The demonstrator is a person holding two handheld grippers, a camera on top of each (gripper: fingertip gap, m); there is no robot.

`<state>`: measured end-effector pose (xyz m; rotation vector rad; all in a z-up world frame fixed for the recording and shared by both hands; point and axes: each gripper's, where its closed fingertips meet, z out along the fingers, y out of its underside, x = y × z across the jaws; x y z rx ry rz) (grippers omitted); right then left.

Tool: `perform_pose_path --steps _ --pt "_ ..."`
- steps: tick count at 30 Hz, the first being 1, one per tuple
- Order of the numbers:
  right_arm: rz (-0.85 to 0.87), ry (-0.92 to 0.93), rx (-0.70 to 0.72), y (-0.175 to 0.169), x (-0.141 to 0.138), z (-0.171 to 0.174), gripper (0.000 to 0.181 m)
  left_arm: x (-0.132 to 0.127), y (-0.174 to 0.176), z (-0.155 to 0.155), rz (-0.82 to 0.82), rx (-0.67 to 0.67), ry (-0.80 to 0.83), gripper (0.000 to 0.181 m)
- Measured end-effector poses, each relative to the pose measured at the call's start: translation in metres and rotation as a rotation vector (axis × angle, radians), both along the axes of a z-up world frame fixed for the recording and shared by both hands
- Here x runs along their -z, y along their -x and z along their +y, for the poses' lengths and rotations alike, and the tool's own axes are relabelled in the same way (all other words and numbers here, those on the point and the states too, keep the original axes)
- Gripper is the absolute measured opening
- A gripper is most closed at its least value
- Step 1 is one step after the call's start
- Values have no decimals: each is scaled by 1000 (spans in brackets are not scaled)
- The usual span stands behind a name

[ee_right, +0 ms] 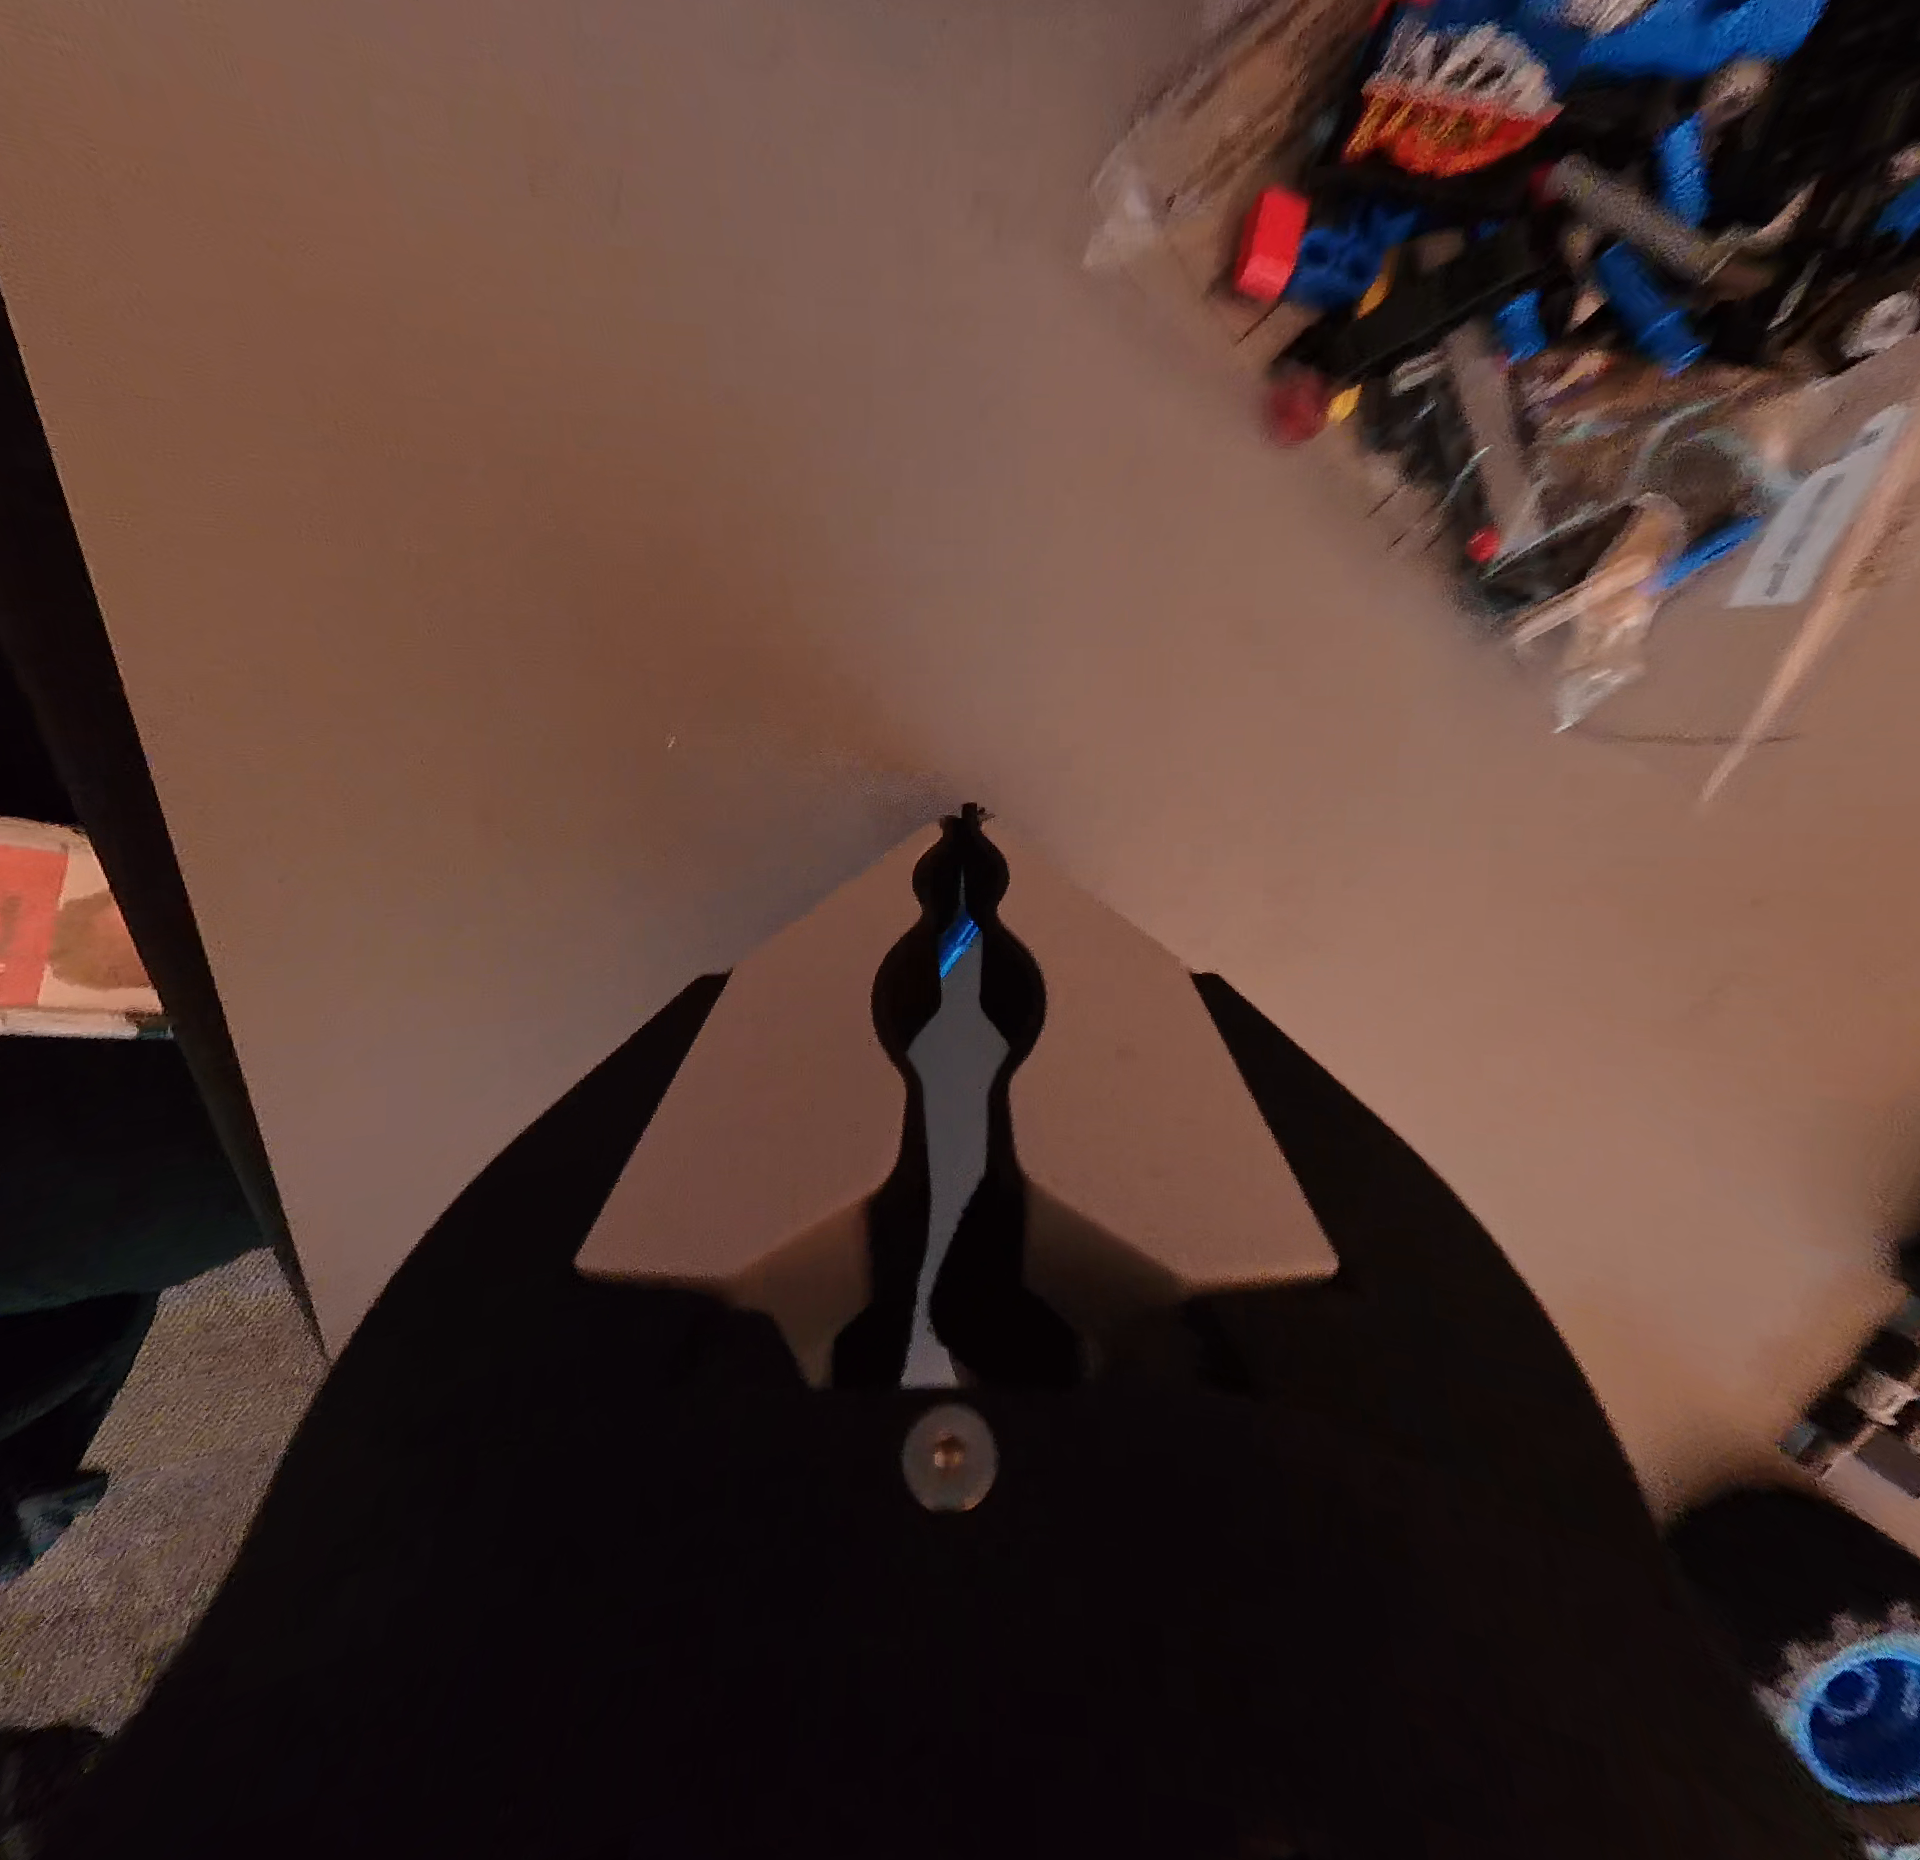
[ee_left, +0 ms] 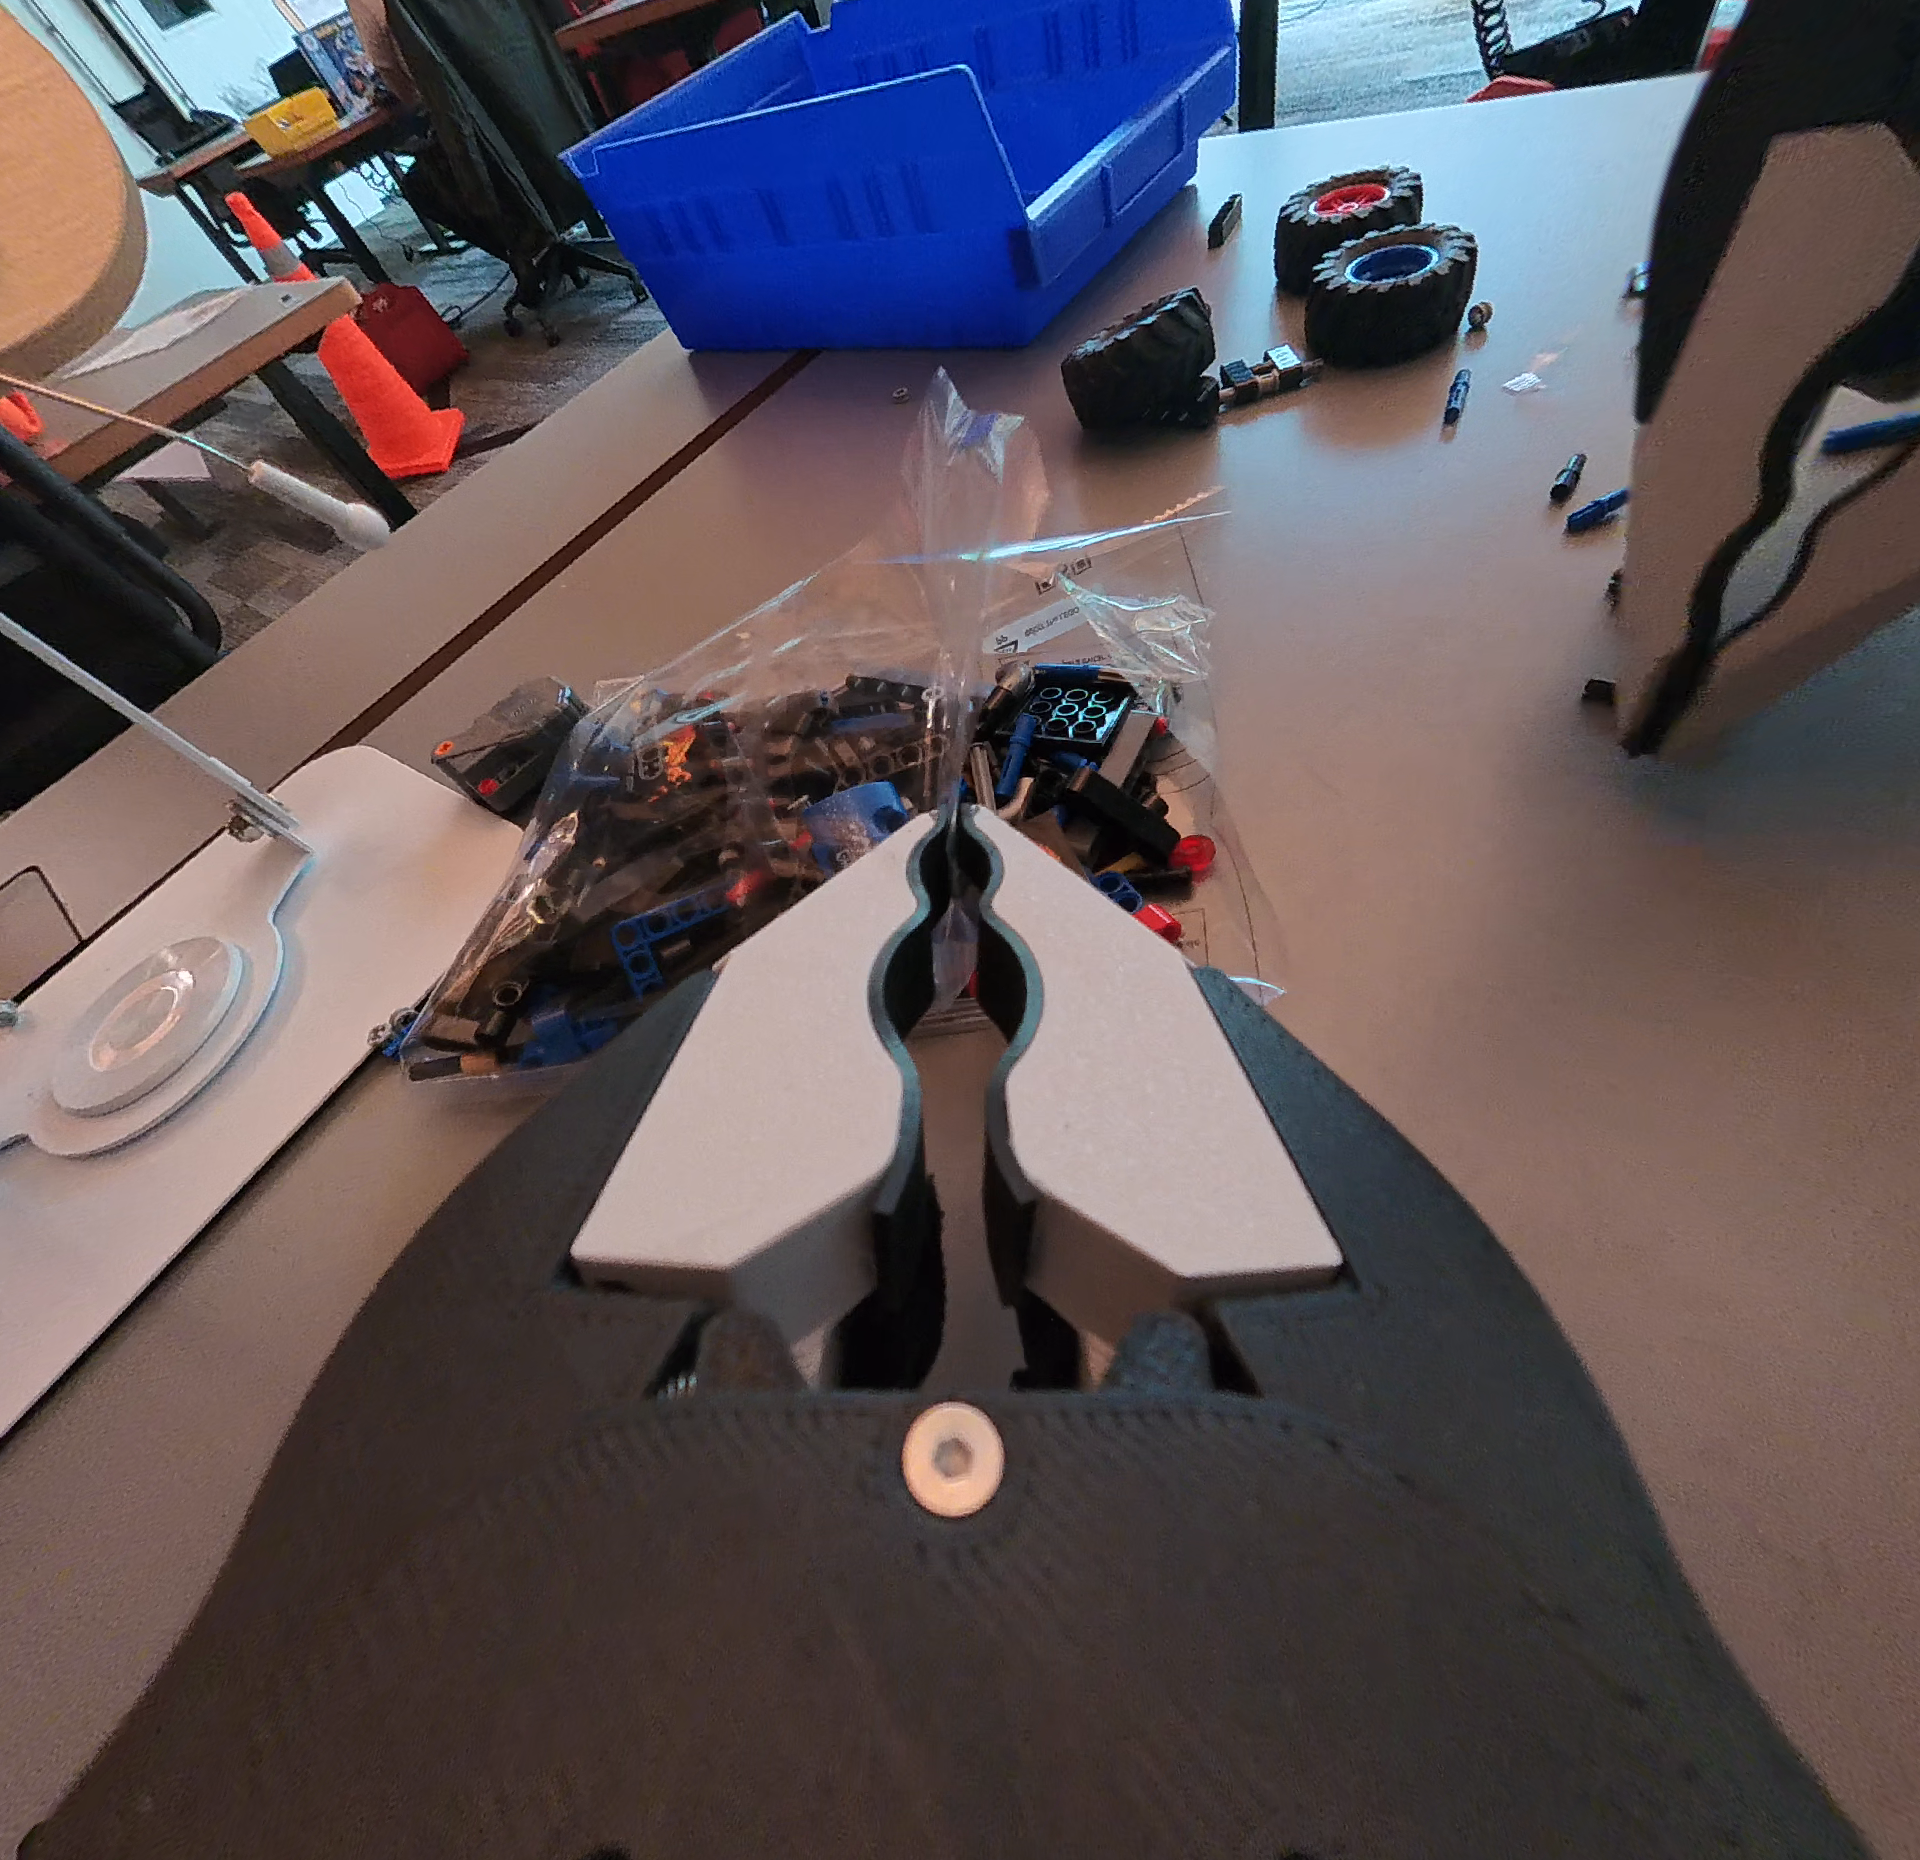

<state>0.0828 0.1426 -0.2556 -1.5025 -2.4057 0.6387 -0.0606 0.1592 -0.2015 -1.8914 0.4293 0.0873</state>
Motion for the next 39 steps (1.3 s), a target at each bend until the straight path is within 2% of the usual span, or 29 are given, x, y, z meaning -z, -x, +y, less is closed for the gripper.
perform_pose_path --steps 5,7,9,14,17,24,30,35,39 --pt "146 -3 38 41 -36 10 0 2 0 0 -1 3 5 0" --pt "87 -15 56 40 -38 13 16 2 1 0 -1 1 7 0" --pt "64 -51 56 31 -39 16 18 1 1 0 -3 1 4 0" --pt "-50 -37 90 -9 -14 15 20 3 -3 1 3 12 11 0" --pt "-72 -18 121 -19 2 15 20 4 -3 1 6 14 15 0" --pt "-42 -6 176 -15 6 18 0 4 -1 1 -2 7 14 0" --pt "3 27 182 -12 -2 18 0 4 -1 1 0 9 13 0" --pt "32 13 245 -1 -5 32 12 5 -2 1 3 12 16 0" --pt "20 8 254 5 5 33 3 4 -2 1 -1 10 13 0"
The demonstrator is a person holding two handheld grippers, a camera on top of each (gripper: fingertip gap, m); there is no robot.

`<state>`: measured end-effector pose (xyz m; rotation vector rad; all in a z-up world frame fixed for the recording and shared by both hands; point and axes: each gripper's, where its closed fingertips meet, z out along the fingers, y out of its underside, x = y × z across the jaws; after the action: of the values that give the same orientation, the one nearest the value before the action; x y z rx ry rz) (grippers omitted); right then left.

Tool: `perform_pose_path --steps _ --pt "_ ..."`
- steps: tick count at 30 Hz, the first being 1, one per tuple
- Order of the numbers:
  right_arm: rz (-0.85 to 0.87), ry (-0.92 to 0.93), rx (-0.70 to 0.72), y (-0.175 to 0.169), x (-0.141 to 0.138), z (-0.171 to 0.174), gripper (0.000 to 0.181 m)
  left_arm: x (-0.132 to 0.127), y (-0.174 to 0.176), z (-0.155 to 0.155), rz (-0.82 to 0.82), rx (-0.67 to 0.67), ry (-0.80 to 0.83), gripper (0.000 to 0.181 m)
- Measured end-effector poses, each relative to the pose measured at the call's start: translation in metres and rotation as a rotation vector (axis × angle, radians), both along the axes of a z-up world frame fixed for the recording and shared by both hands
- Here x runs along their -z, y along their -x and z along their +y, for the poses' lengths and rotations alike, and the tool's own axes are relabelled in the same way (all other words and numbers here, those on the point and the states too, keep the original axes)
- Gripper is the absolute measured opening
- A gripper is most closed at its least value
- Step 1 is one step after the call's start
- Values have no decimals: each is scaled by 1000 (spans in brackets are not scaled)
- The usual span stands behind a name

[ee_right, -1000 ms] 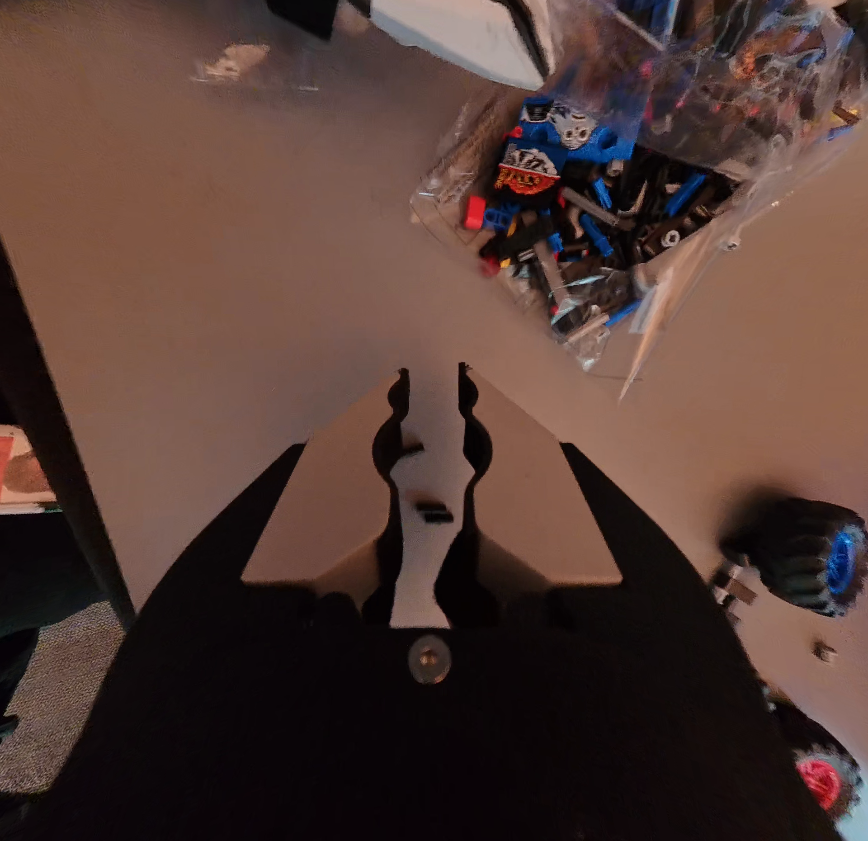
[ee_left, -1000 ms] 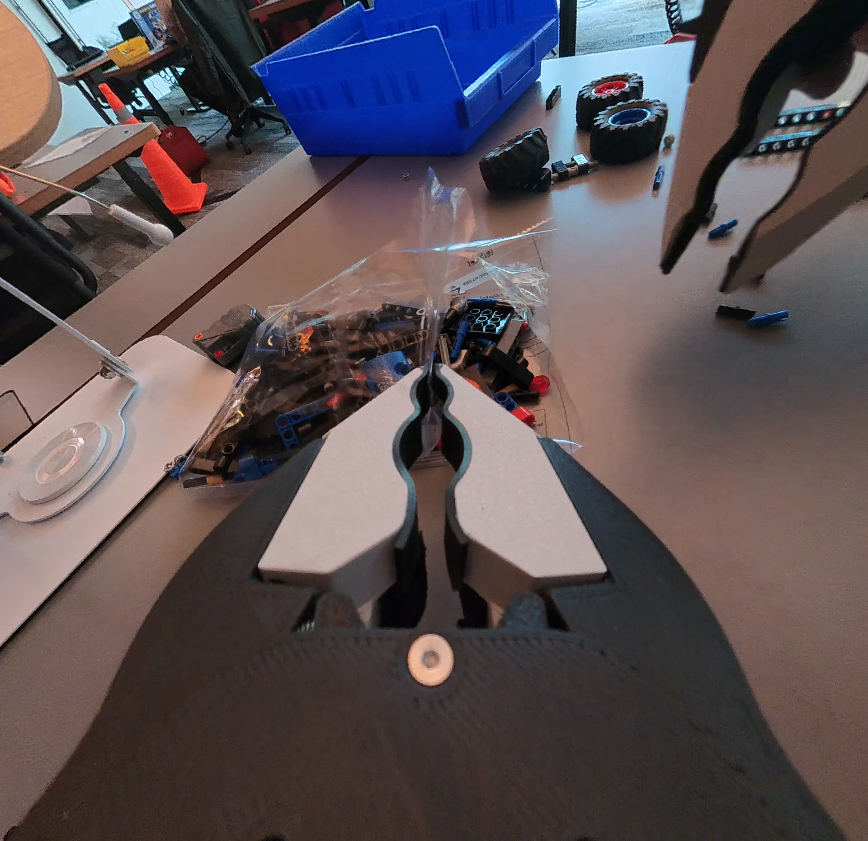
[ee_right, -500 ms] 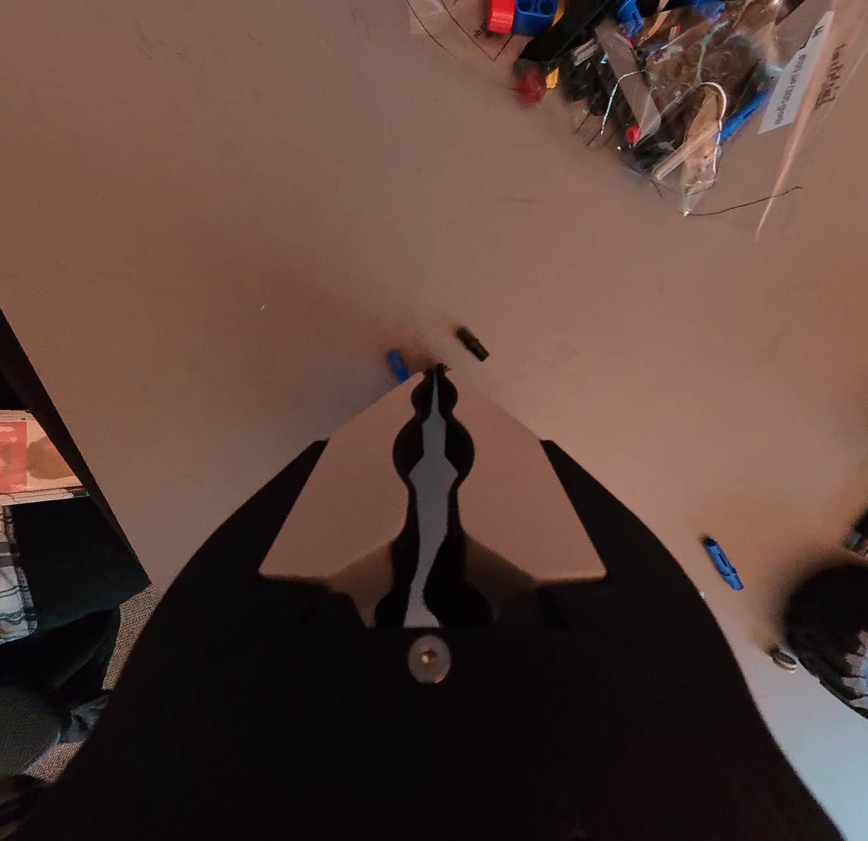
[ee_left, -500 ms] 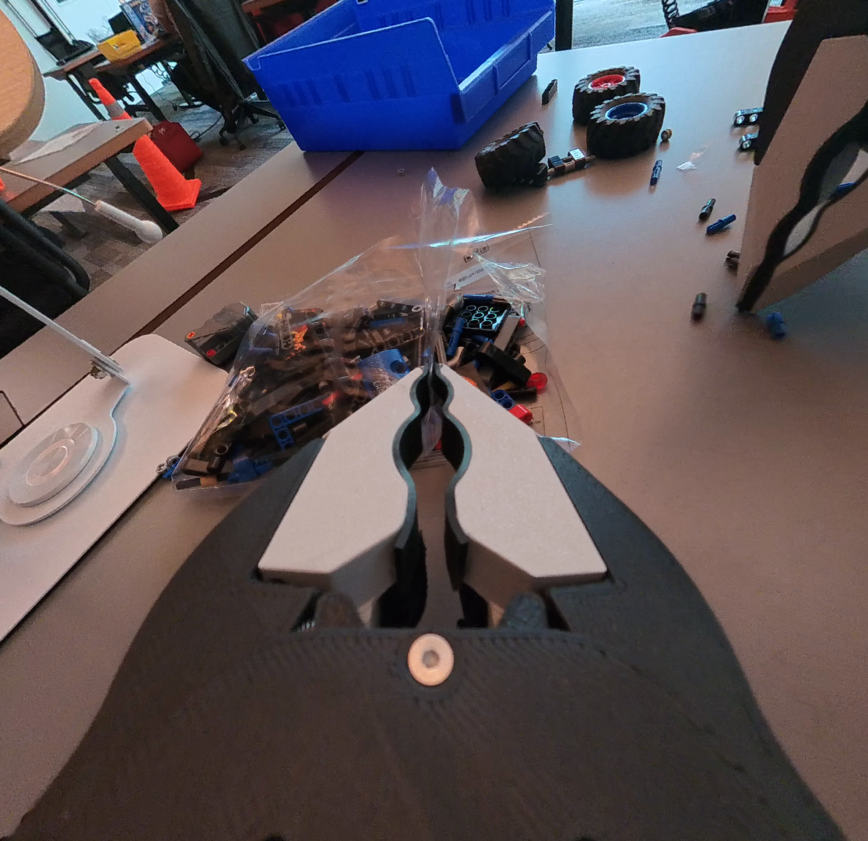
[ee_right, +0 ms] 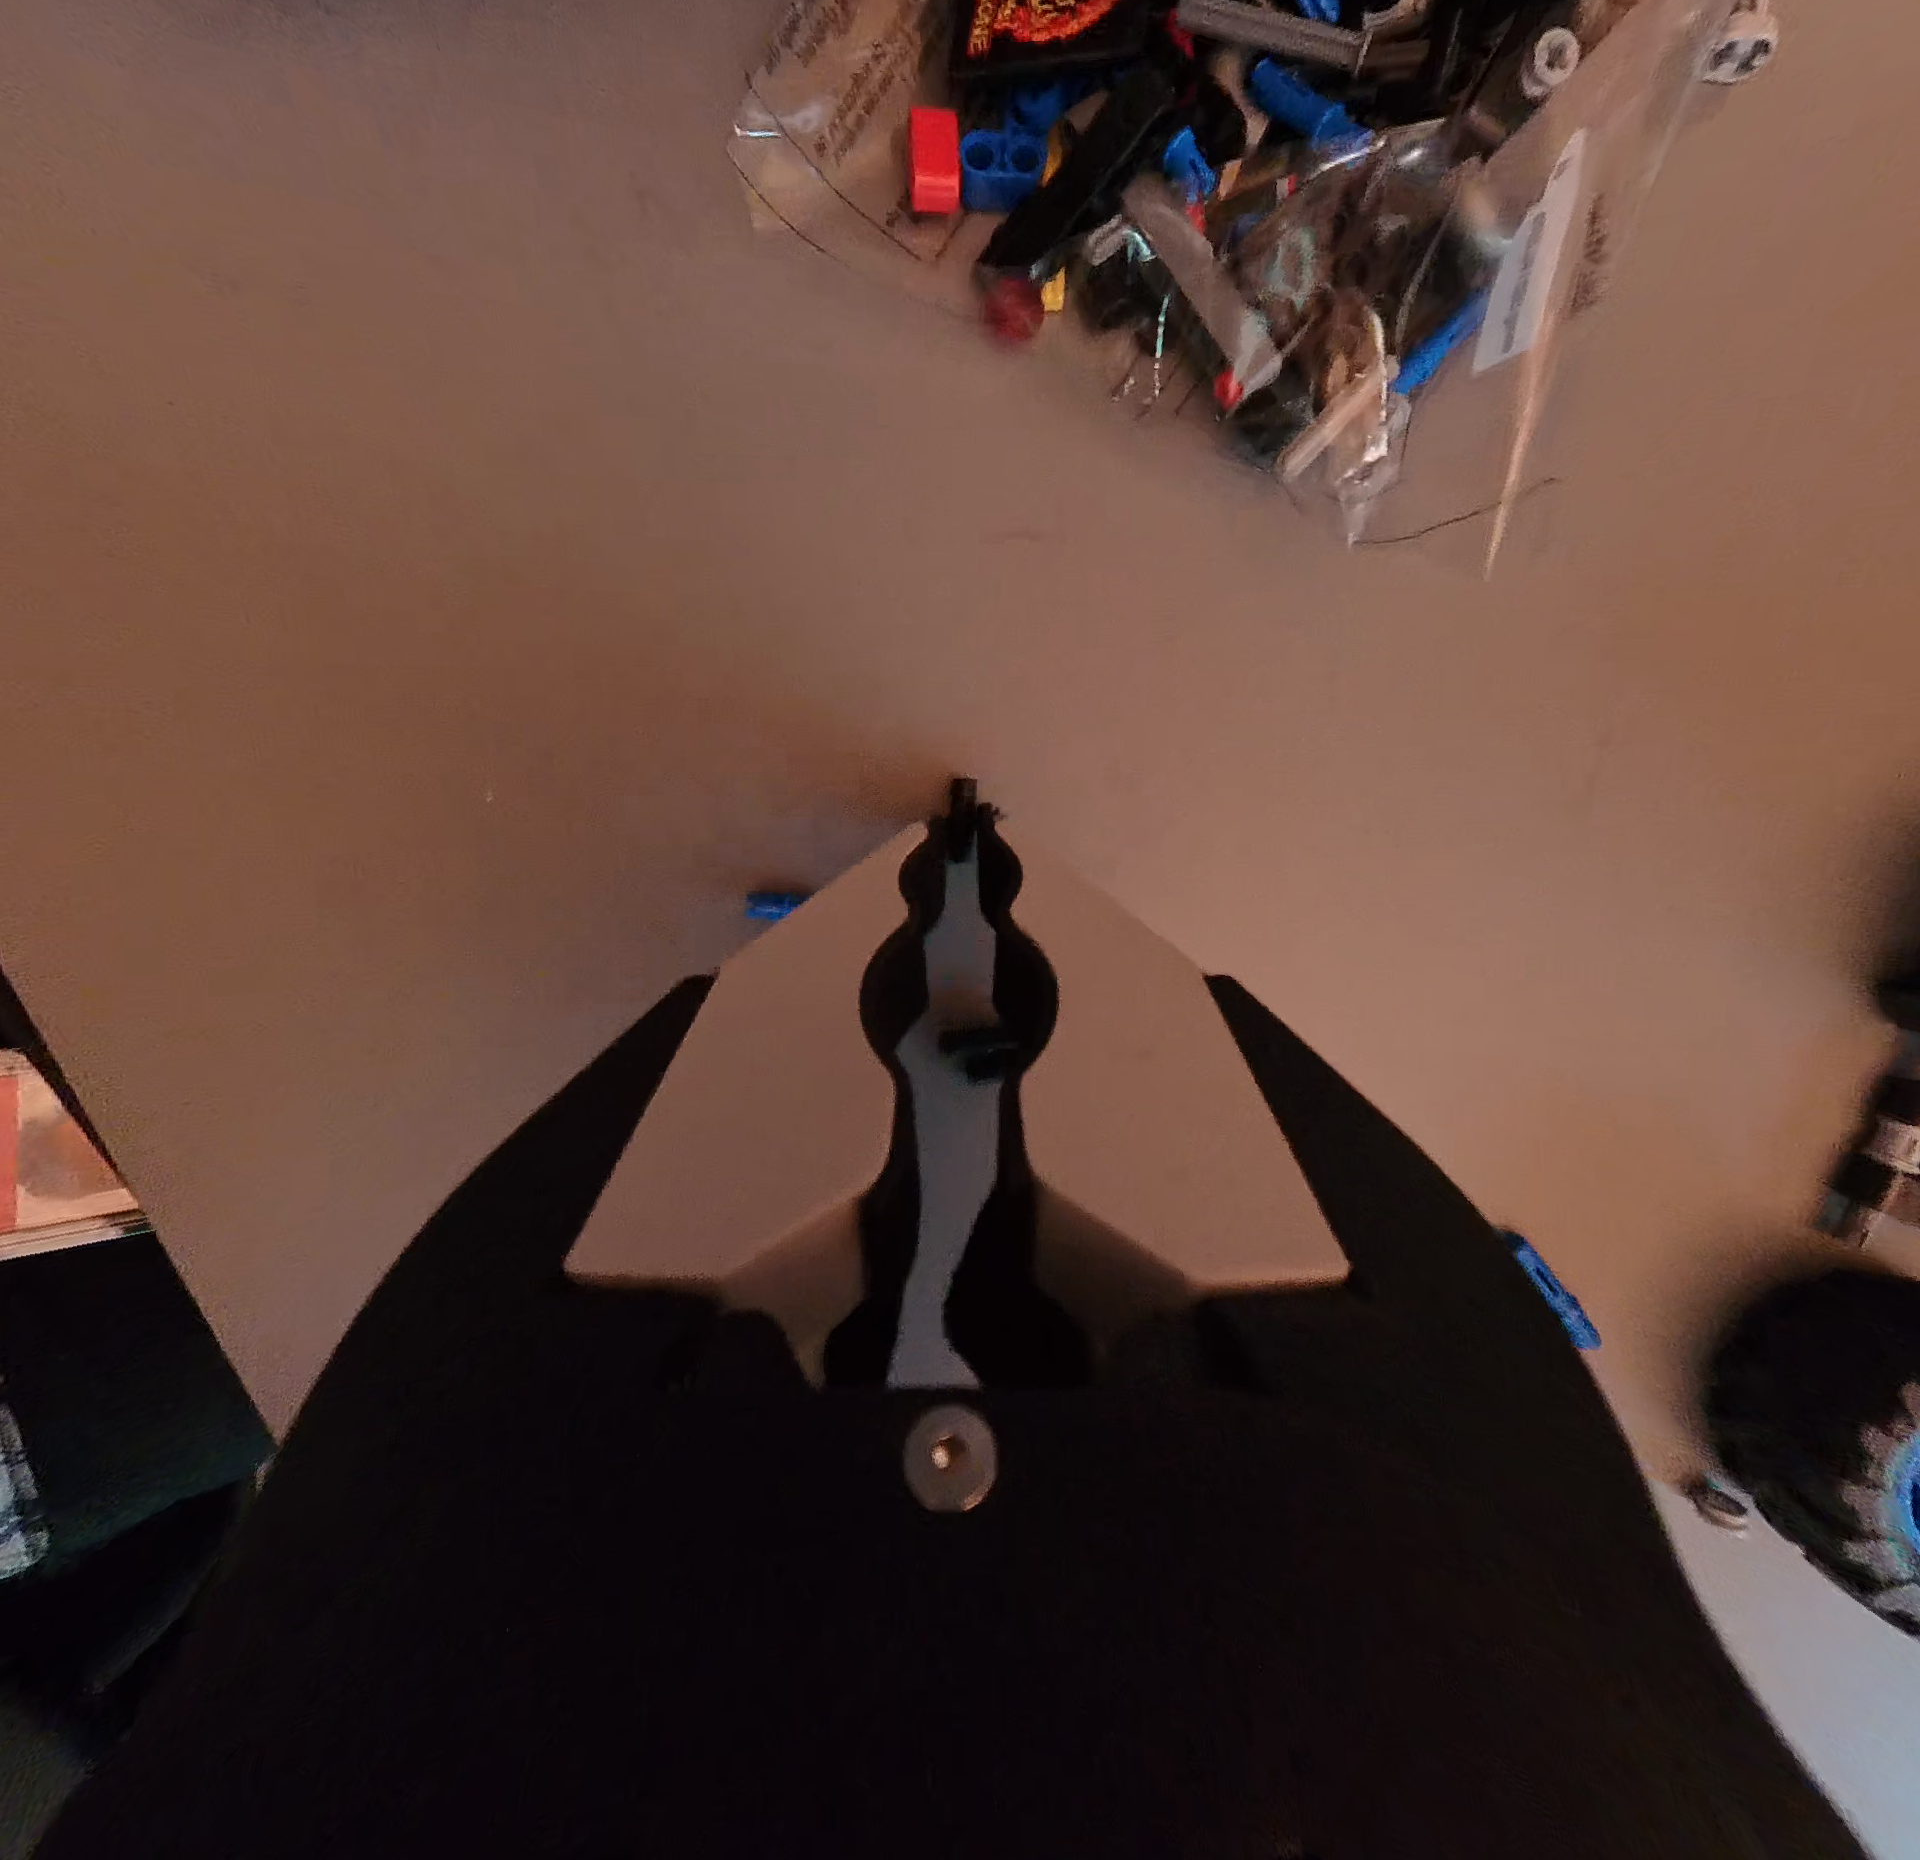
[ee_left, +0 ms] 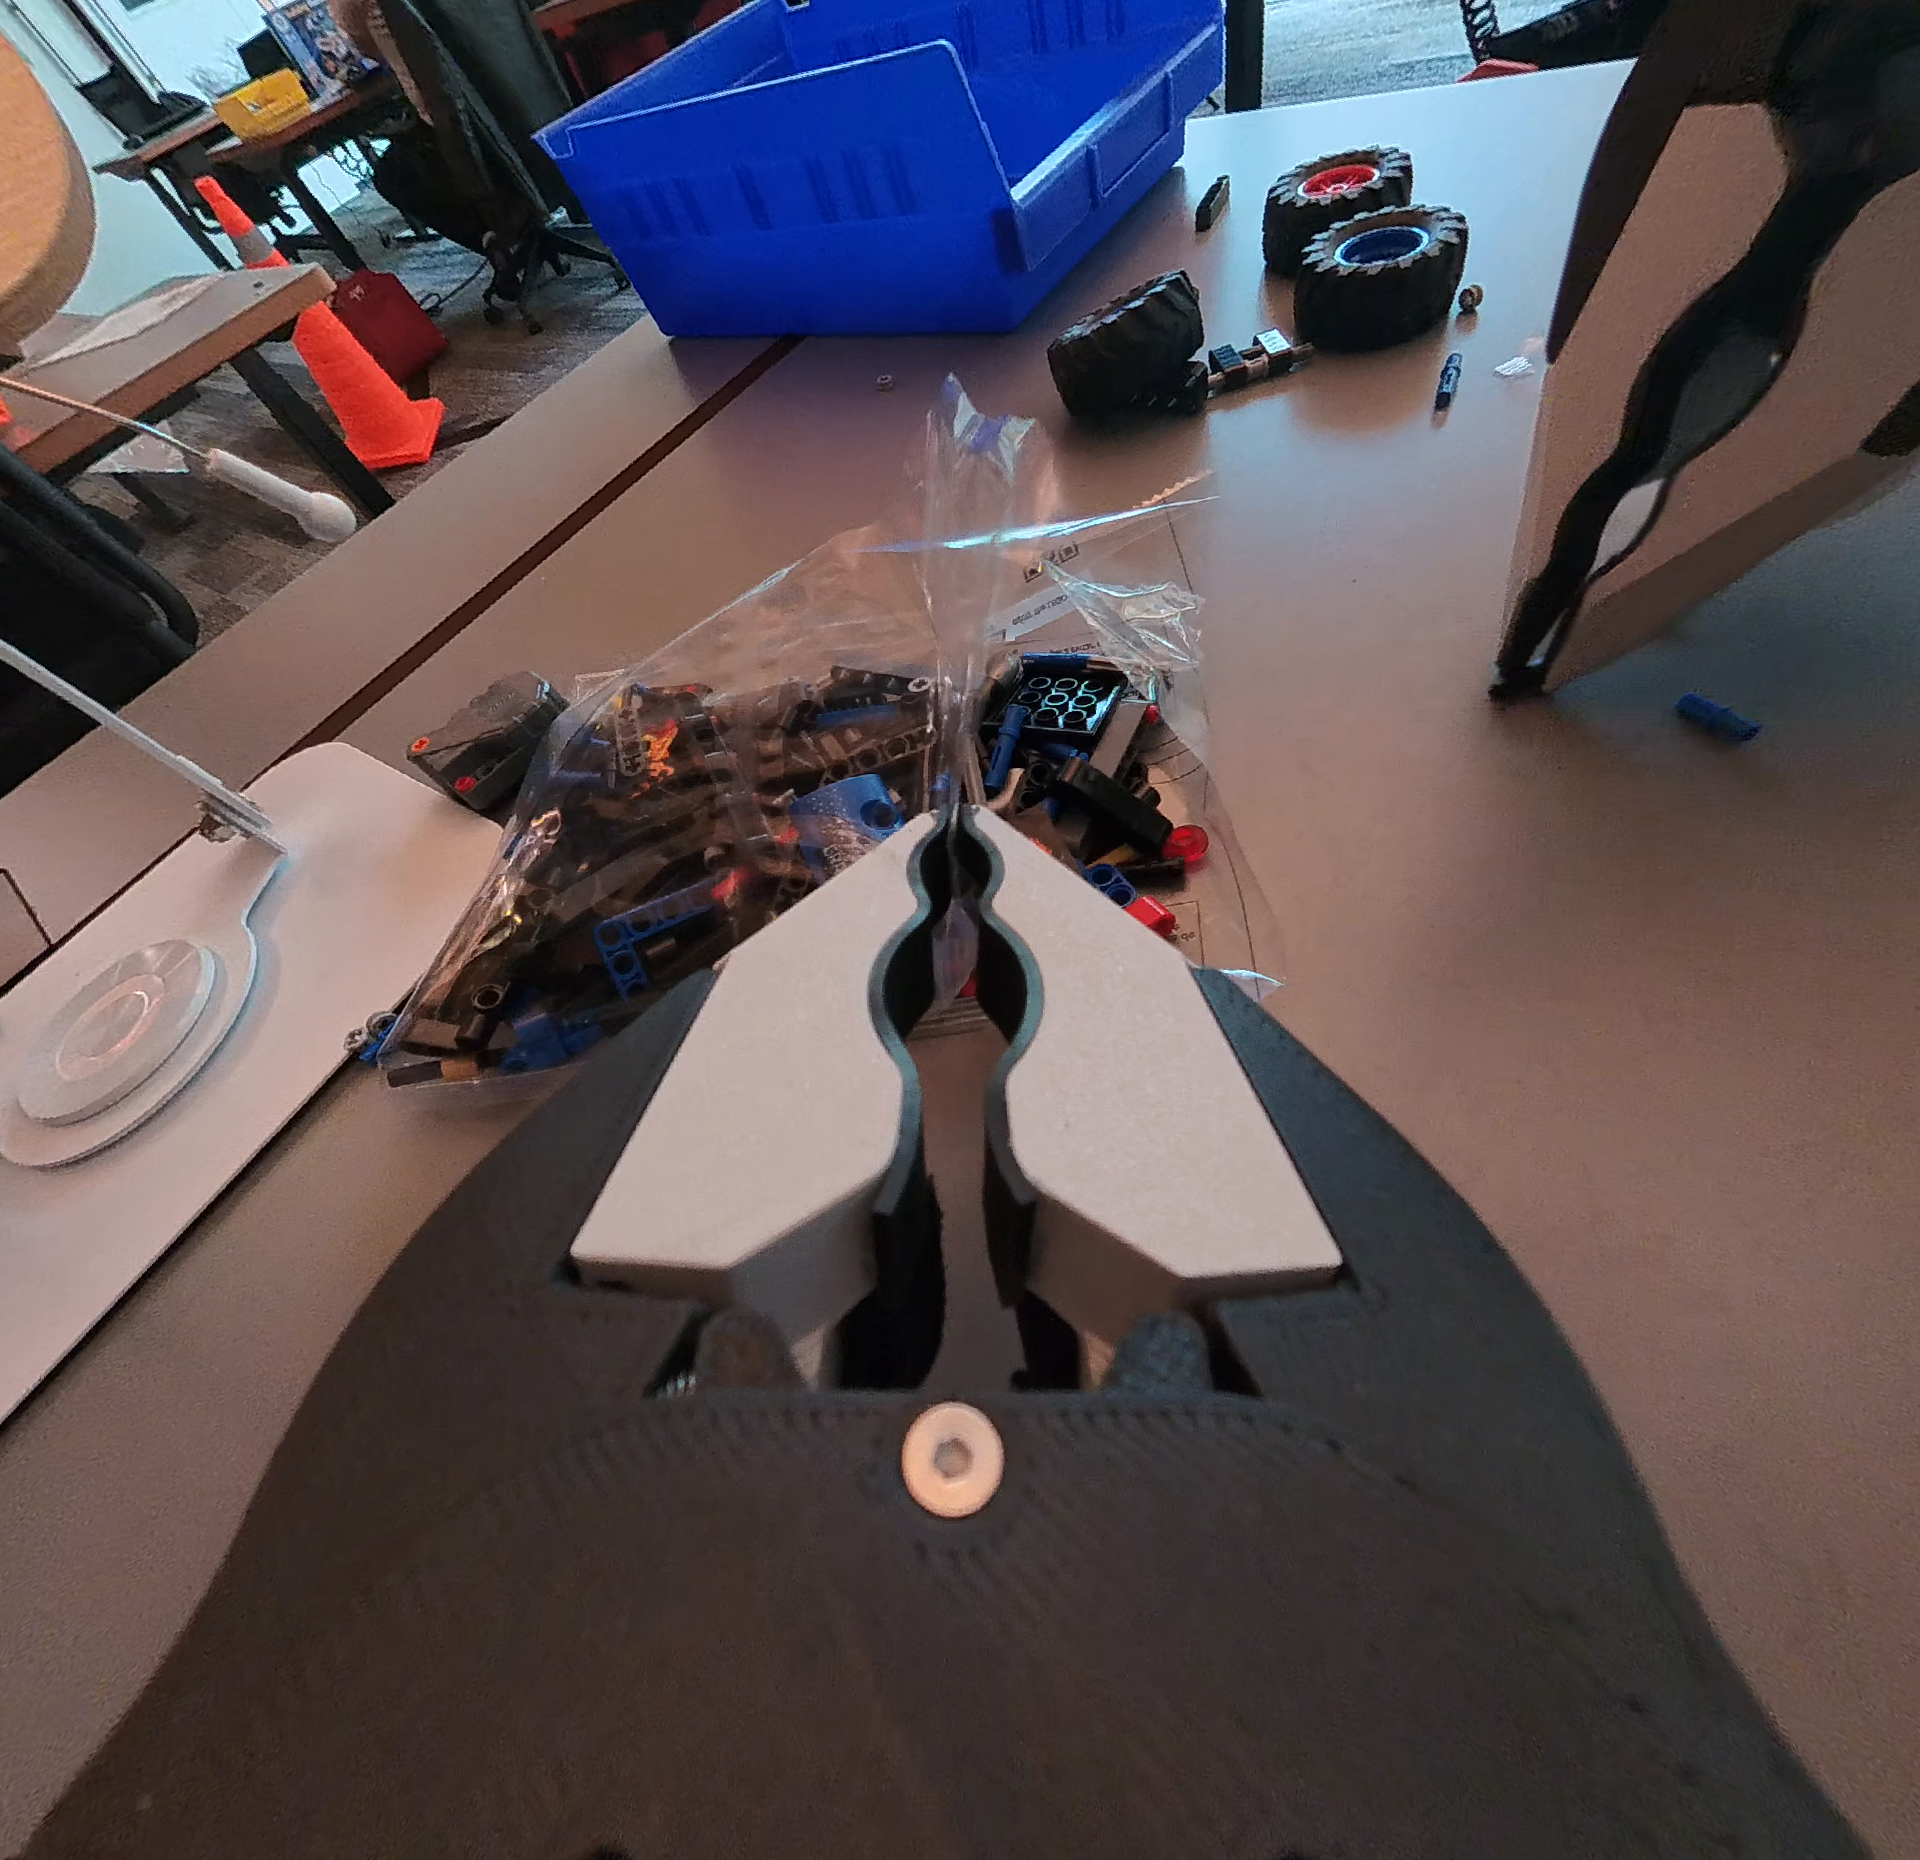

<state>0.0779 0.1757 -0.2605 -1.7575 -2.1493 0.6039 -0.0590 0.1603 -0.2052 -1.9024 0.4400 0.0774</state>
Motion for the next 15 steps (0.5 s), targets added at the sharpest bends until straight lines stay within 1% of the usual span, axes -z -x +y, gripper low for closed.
perform_pose_path --steps 2,4,6,9,10,11,12,13,15 --pt "-2 -6 -5 2 -1 0 3 0 0 0 -1 -1 -2 0" --pt "53 -7 -16 15 -15 -1 2 0 0 0 -1 0 -3 0" --pt "118 -9 -38 37 -34 -3 2 0 0 0 1 -1 -4 0" --pt "235 -72 -42 83 -58 7 3 0 1 0 -9 -5 -5 0" --pt "246 -83 -44 96 -58 11 10 -1 2 0 -10 -7 -7 0" --pt "218 -94 -41 103 -52 16 24 -1 3 0 -10 -10 -9 0" --pt "180 -101 -38 105 -47 19 27 -1 4 0 -12 -12 -10 0" --pt "170 -108 -43 103 -47 19 26 -2 4 -1 -14 -12 -12 0" --pt "187 -112 -62 90 -53 14 23 -2 3 0 -16 -10 -10 0"
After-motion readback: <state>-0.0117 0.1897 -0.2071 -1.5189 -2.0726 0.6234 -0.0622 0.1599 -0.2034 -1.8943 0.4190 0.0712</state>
